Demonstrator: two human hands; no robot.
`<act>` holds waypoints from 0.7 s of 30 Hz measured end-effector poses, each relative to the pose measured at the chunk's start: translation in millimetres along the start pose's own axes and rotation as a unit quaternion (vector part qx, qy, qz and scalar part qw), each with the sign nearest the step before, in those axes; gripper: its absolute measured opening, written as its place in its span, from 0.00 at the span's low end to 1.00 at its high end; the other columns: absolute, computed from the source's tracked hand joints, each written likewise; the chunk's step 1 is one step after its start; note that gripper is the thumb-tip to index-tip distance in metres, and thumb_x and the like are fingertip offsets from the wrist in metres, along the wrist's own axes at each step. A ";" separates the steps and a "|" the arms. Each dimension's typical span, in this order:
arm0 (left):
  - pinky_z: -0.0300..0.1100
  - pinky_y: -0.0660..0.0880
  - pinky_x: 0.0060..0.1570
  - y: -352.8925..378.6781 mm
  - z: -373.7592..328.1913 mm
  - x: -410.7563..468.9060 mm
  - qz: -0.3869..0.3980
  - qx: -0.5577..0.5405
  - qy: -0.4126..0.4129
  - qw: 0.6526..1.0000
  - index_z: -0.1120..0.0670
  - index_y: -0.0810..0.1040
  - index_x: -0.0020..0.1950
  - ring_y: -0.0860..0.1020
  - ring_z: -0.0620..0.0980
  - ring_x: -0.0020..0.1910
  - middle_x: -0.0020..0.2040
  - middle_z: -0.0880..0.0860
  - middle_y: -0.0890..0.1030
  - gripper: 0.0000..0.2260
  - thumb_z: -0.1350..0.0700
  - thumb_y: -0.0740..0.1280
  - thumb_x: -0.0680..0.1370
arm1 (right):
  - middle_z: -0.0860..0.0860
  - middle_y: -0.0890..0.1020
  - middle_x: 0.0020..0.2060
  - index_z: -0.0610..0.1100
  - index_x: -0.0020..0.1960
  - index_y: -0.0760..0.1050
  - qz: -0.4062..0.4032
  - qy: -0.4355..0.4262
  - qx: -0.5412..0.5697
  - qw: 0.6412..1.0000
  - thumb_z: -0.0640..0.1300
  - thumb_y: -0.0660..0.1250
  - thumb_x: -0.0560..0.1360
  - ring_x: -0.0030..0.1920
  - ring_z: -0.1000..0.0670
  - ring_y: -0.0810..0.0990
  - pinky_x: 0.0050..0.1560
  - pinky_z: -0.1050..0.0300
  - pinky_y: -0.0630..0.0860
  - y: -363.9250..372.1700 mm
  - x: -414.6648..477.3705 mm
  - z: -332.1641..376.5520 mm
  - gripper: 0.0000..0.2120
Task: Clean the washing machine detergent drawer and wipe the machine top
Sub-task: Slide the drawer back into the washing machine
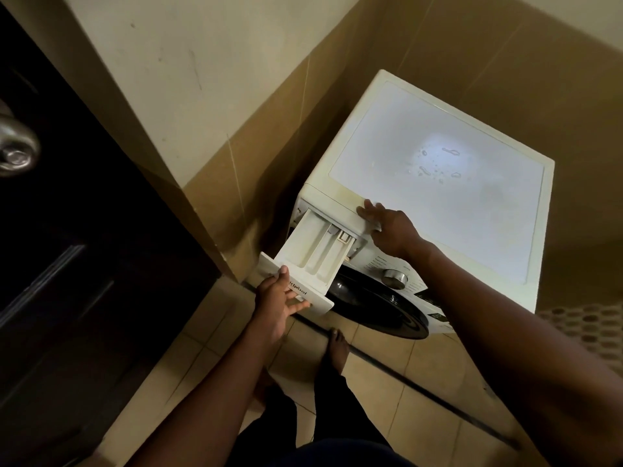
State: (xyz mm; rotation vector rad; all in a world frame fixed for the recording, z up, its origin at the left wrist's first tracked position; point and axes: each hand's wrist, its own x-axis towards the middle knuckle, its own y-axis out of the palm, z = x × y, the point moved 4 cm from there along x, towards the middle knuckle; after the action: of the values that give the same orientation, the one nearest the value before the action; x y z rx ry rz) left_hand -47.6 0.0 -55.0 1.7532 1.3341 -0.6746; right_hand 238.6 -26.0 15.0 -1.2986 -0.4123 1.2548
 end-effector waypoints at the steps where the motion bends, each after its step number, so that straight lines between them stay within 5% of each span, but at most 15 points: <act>1: 0.64 0.81 0.54 -0.4 0.7 0.7 0.006 -0.005 -0.003 1.000 0.60 0.73 0.68 0.77 0.64 0.64 0.67 0.64 0.76 0.19 0.50 0.67 0.82 | 0.51 0.60 0.81 0.49 0.80 0.63 -0.004 0.004 0.006 1.000 0.33 0.61 0.77 0.81 0.48 0.58 0.78 0.53 0.60 0.9 0.6 -1.4 0.33; 3: 0.66 0.79 0.57 -4.2 5.7 0.1 0.004 -0.021 -0.004 1.000 0.59 0.74 0.67 0.73 0.67 0.69 0.74 0.68 0.63 0.15 0.53 0.66 0.83 | 0.52 0.60 0.81 0.50 0.80 0.63 -0.009 0.008 0.013 1.000 0.33 0.61 0.76 0.81 0.47 0.59 0.77 0.53 0.61 3.7 0.9 -3.8 0.34; 4: 0.67 0.79 0.57 -5.8 8.1 -0.8 0.001 -0.030 -0.001 1.000 0.59 0.75 0.64 0.73 0.66 0.69 0.66 0.58 0.74 0.11 0.56 0.65 0.84 | 0.52 0.60 0.81 0.50 0.80 0.63 -0.010 0.006 0.013 1.000 0.33 0.61 0.76 0.81 0.47 0.59 0.77 0.53 0.61 5.1 1.3 -4.9 0.34; 5: 0.66 0.79 0.57 -5.8 10.2 -1.6 0.002 -0.037 0.006 0.999 0.59 0.76 0.60 0.75 0.64 0.67 0.63 0.65 0.76 0.07 0.58 0.65 0.84 | 0.52 0.60 0.81 0.50 0.80 0.63 -0.011 0.004 0.010 1.000 0.33 0.61 0.76 0.80 0.47 0.59 0.77 0.53 0.62 6.0 1.7 -5.7 0.34; 9: 0.66 0.78 0.58 6.0 12.4 -3.7 0.014 -0.019 0.032 0.999 0.62 0.76 0.53 0.77 0.57 0.60 0.57 0.60 0.77 0.02 0.63 0.65 0.83 | 0.52 0.60 0.81 0.51 0.80 0.63 -0.015 0.004 0.009 1.000 0.34 0.61 0.76 0.80 0.46 0.61 0.75 0.53 0.64 7.9 1.8 -8.2 0.34; 15: 0.68 0.77 0.59 8.4 16.2 7.2 -0.021 -0.054 0.007 0.998 0.63 0.67 0.75 0.76 0.62 0.66 0.69 0.63 0.73 0.22 0.71 0.63 0.81 | 0.53 0.58 0.82 0.52 0.80 0.62 -0.006 -0.001 -0.001 1.000 0.36 0.61 0.77 0.80 0.47 0.60 0.75 0.51 0.64 8.3 1.8 -6.0 0.34; 21: 0.58 0.83 0.48 17.3 21.3 19.8 -0.074 -0.063 0.012 0.995 0.58 0.73 0.69 0.79 0.58 0.62 0.66 0.58 0.77 0.20 0.73 0.58 0.80 | 0.55 0.58 0.81 0.54 0.80 0.63 -0.007 -0.007 -0.004 1.000 0.36 0.61 0.77 0.81 0.50 0.58 0.74 0.53 0.65 1.2 1.8 -6.8 0.34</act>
State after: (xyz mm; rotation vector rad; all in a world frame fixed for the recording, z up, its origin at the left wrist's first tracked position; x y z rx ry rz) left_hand -24.0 -9.7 -77.3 1.5779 1.5009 -0.6373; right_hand 244.2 -28.0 11.2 -1.2921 -0.4362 1.2527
